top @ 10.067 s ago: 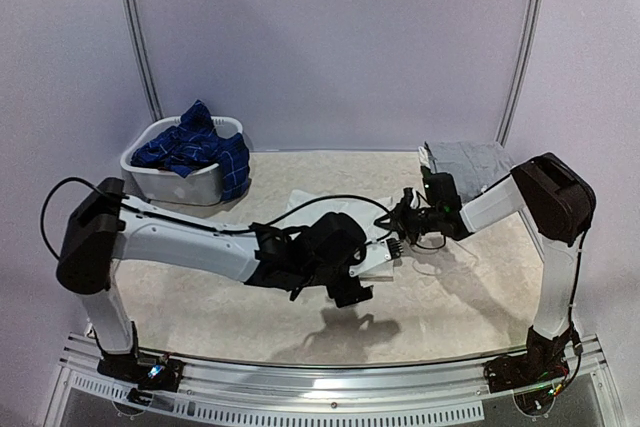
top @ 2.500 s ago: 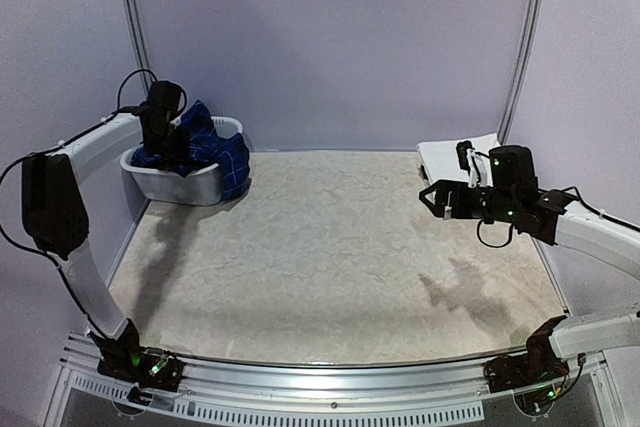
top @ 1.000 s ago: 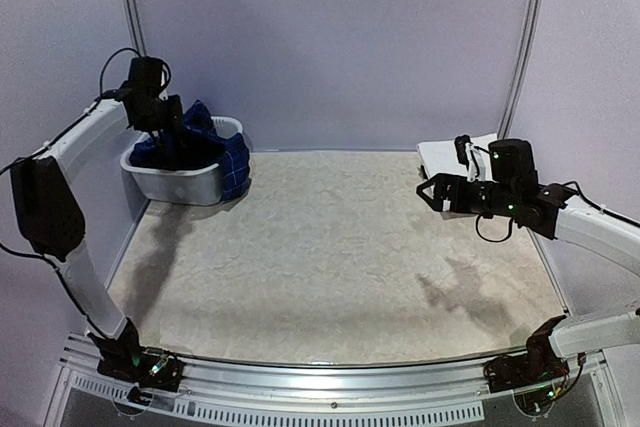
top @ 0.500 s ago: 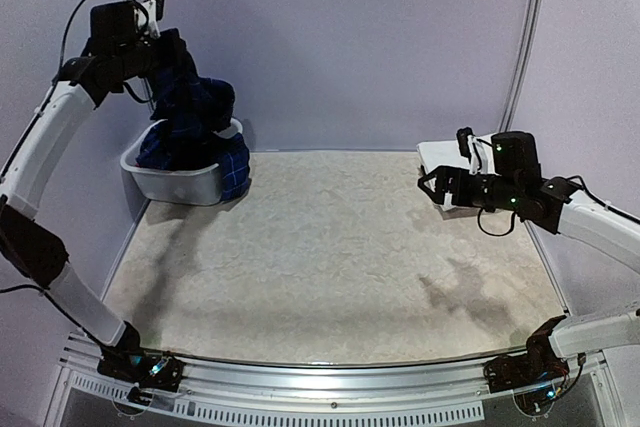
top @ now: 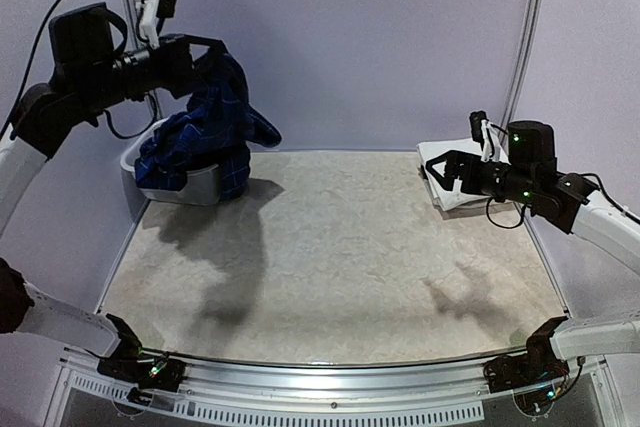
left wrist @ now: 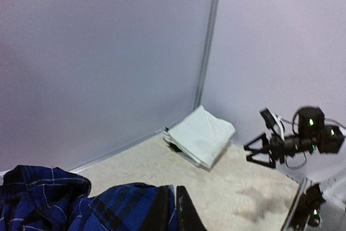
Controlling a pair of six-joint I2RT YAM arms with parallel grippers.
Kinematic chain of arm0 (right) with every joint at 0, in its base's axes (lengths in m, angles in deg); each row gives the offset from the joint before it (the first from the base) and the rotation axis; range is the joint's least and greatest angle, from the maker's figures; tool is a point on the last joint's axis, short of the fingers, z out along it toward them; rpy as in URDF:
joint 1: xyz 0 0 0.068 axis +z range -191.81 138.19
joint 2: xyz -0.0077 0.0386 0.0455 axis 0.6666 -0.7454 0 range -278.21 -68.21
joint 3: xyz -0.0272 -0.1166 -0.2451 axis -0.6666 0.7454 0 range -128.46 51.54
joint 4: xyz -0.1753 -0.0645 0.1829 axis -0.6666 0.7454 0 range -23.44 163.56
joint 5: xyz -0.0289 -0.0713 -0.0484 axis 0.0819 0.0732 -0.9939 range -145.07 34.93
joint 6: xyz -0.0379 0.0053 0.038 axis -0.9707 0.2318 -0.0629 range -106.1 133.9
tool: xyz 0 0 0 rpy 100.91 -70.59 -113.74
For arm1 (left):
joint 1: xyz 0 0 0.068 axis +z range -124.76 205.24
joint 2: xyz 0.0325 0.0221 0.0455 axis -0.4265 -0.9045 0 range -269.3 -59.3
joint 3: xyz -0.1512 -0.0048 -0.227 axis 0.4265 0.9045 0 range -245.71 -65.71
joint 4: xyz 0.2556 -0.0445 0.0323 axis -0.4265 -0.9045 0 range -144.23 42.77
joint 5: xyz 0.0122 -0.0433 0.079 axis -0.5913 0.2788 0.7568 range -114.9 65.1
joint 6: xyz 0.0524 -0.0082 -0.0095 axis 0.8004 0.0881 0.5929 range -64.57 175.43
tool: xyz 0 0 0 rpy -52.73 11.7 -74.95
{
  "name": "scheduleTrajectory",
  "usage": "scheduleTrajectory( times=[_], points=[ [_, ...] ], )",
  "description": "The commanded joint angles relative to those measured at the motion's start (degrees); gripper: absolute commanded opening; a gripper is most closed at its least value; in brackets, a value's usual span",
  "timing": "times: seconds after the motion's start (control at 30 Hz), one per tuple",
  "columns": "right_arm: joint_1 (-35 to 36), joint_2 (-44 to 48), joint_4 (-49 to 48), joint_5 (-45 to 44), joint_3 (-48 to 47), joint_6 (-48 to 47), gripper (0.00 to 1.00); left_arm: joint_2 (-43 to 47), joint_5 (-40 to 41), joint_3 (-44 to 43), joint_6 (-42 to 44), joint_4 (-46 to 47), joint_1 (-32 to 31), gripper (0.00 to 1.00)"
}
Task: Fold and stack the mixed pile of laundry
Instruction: Pick up the crumpled shirt from the bin.
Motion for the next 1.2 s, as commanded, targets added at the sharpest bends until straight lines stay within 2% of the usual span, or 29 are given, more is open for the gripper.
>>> scheduleTrajectory(
  times=[0.0, 0.07, 0.13, 0.17, 0.3, 0.4, 0.47, 0.57, 0.7, 0.83, 0.93, 1.07, 1.1, 1.17],
  points=[
    [0.27, 1.49, 0.39, -1.39, 1.67, -0.08, 0.99, -0.10, -0.14, 7.61, 2.55, -3.30, -4.80, 0.24],
    [0.26, 1.36, 0.37, -1.15, 2.02, -0.12, 0.99, 1.63, 7.24, 13.03, 2.46, -2.70, -4.86, 0.64],
    [0.32, 1.01, 0.48, -1.02, 2.08, -0.20, 0.99, 4.48, 15.34, 18.40, 2.61, -0.69, -4.86, 0.98],
    [0.33, 0.77, 0.63, -0.89, 2.08, -0.27, 0.99, 5.81, 19.75, 20.20, 2.80, -0.25, -4.78, 0.99],
    [0.27, -0.11, -0.16, -0.04, 2.40, -0.23, 0.99, 6.69, 37.15, 22.12, 1.30, -3.00, -2.59, 1.00],
    [0.33, -0.87, -1.46, 0.69, 2.84, 0.20, 0.99, 4.46, 40.79, 21.04, -5.13, -8.40, 6.19, 1.00],
    [0.31, -1.66, -2.12, 1.27, 2.96, 0.51, 0.99, 4.12, 38.82, 22.70, -8.58, -8.61, 11.94, 1.00],
    [0.31, -3.03, -2.59, 1.95, 2.97, 0.75, 0.99, 4.34, 35.06, 27.94, -9.88, -3.99, 19.05, 1.00],
    [0.33, -4.43, -2.91, 2.66, 3.01, 0.93, 0.99, 0.85, 23.58, 29.79, -10.21, 1.36, 27.94, 0.98],
    [0.28, -4.84, -3.39, 2.77, 3.28, 1.02, 0.99, -6.55, 15.14, 27.62, -10.86, 3.92, 33.54, 0.96],
    [0.30, -5.32, -4.14, 3.09, 3.66, 1.23, 0.99, -12.17, 12.69, 24.35, -10.34, 4.16, 35.10, 0.94],
    [0.31, -6.37, -4.29, 3.19, 3.69, 1.31, 0.99, -17.04, 7.83, 20.13, -9.84, 4.06, 36.01, 0.73],
    [0.28, -6.48, -4.32, 3.12, 3.67, 1.36, 0.99, -17.53, 6.73, 19.72, -9.78, 4.27, 36.01, 0.64],
    [0.30, -6.75, -4.58, 3.04, 3.69, 1.37, 0.99, -17.87, 4.58, 19.19, -9.91, 4.91, 35.97, 0.36]
  ],
)
